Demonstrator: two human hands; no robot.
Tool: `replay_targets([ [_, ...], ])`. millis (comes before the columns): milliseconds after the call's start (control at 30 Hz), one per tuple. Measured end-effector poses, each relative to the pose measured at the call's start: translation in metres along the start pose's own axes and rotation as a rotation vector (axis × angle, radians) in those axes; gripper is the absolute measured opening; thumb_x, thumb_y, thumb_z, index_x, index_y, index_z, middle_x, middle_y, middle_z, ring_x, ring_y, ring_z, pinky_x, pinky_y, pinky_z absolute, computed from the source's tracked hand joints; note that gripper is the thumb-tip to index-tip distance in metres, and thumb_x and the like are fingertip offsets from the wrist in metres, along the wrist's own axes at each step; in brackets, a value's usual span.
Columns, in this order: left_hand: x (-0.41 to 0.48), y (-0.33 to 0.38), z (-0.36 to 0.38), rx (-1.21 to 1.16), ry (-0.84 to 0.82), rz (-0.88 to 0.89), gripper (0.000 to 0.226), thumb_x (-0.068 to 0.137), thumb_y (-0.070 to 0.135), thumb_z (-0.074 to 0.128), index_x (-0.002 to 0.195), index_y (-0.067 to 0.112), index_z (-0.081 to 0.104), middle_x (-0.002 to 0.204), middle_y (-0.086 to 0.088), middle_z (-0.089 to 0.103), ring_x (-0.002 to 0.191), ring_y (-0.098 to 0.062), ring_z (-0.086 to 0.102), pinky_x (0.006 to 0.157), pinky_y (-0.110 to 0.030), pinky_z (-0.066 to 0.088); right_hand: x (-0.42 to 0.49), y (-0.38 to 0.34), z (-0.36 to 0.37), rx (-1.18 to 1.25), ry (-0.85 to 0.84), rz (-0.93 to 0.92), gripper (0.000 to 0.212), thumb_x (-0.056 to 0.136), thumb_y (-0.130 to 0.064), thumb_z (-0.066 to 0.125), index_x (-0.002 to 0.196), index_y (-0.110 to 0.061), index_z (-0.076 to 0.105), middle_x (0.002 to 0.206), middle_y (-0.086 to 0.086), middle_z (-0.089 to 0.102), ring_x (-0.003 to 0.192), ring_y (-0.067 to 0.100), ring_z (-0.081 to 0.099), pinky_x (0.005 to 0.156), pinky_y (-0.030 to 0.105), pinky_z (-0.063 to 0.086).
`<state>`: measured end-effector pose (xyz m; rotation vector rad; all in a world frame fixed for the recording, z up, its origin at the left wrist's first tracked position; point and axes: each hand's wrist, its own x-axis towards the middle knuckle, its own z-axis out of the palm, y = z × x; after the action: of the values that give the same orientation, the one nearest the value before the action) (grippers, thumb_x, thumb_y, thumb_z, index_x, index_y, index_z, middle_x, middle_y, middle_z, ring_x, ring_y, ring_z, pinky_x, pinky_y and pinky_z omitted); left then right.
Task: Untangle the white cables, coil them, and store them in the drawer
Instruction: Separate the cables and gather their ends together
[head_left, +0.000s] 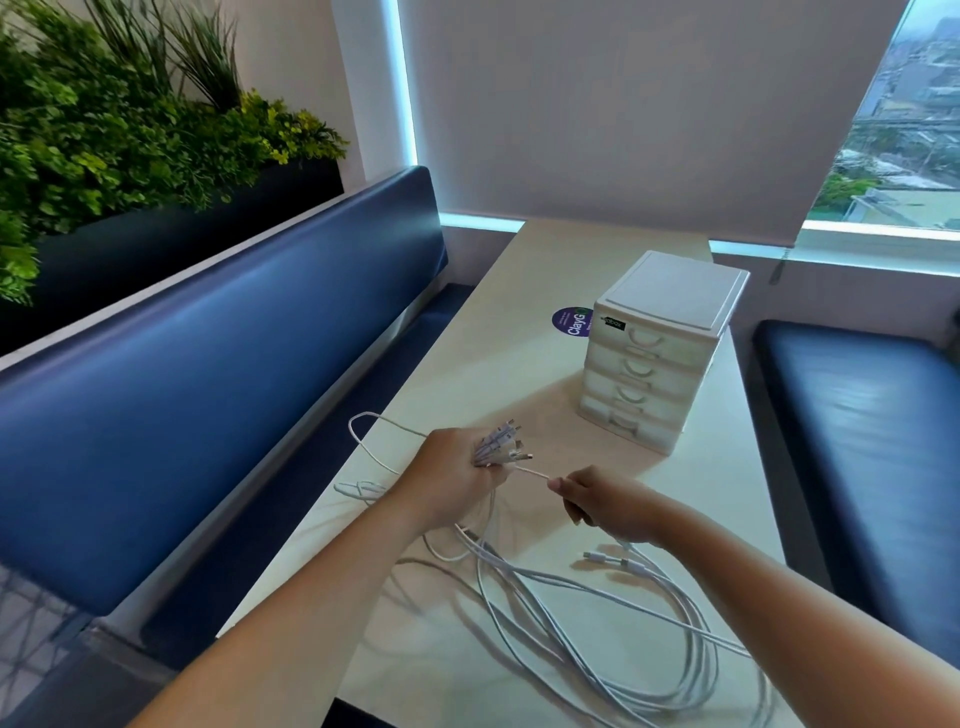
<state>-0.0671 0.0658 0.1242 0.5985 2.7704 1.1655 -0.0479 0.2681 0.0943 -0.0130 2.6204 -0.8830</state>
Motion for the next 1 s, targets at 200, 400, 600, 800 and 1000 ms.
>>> replay_targets([
  [200, -0.007, 0.007, 0.013, -0.036, 0.036, 0.029, 0.037, 0.085, 0.012, 0.063, 0.057, 0.015, 0.040, 0.055, 0.005, 0.042, 0.050, -0.007, 0.036, 0.049, -0.021, 0.026, -0.007, 0.001, 0.012, -0.202, 0.220, -0.006, 0.055, 0.099, -0.052, 0.029, 0.062, -0.016, 0.049, 0.066, 0.006, 0.056, 0.071, 0.030, 0.055, 0.064, 0.034, 0.041],
  [400, 0.000, -0.002, -0.001, -0.046, 0.142, -0.074, 0.035, 0.087, 0.015, 0.064, 0.057, 0.018, 0.047, 0.056, 0.005, 0.049, 0.051, -0.006, 0.040, 0.051, -0.018, 0.033, -0.027, -0.002, 0.002, -0.130, 0.265, -0.180, 0.036, 0.099, -0.045, 0.036, 0.080, -0.022, 0.057, 0.069, -0.003, 0.056, 0.072, 0.020, 0.053, 0.062, 0.032, 0.037],
  [600, 0.003, -0.002, -0.016, -0.073, 0.175, -0.108, 0.043, 0.089, 0.021, 0.065, 0.053, 0.021, 0.042, 0.054, 0.007, 0.044, 0.051, -0.006, 0.038, 0.049, -0.018, 0.030, -0.041, -0.020, -0.010, -0.301, 0.318, -0.368, 0.025, 0.099, -0.044, 0.036, 0.094, -0.026, 0.053, 0.073, 0.001, 0.059, 0.069, 0.025, 0.054, 0.063, 0.036, 0.043],
  [800, -0.004, 0.008, -0.017, -0.082, 0.125, -0.067, 0.040, 0.089, 0.023, 0.068, 0.056, 0.019, 0.044, 0.054, 0.007, 0.044, 0.051, -0.006, 0.036, 0.051, -0.019, 0.030, -0.030, -0.016, -0.014, -0.253, 0.471, -0.231, 0.023, 0.099, -0.035, 0.035, 0.084, -0.025, 0.050, 0.076, 0.001, 0.061, 0.073, 0.028, 0.055, 0.063, 0.036, 0.045],
  [1000, -0.010, 0.013, -0.017, -0.092, 0.157, -0.057, 0.044, 0.089, 0.022, 0.066, 0.054, 0.020, 0.041, 0.049, 0.009, 0.043, 0.049, -0.005, 0.038, 0.049, -0.018, 0.030, -0.027, -0.016, -0.017, -0.150, 0.380, -0.172, 0.029, 0.099, -0.035, 0.039, 0.082, -0.019, 0.055, 0.076, -0.001, 0.060, 0.071, 0.021, 0.053, 0.064, 0.034, 0.042],
])
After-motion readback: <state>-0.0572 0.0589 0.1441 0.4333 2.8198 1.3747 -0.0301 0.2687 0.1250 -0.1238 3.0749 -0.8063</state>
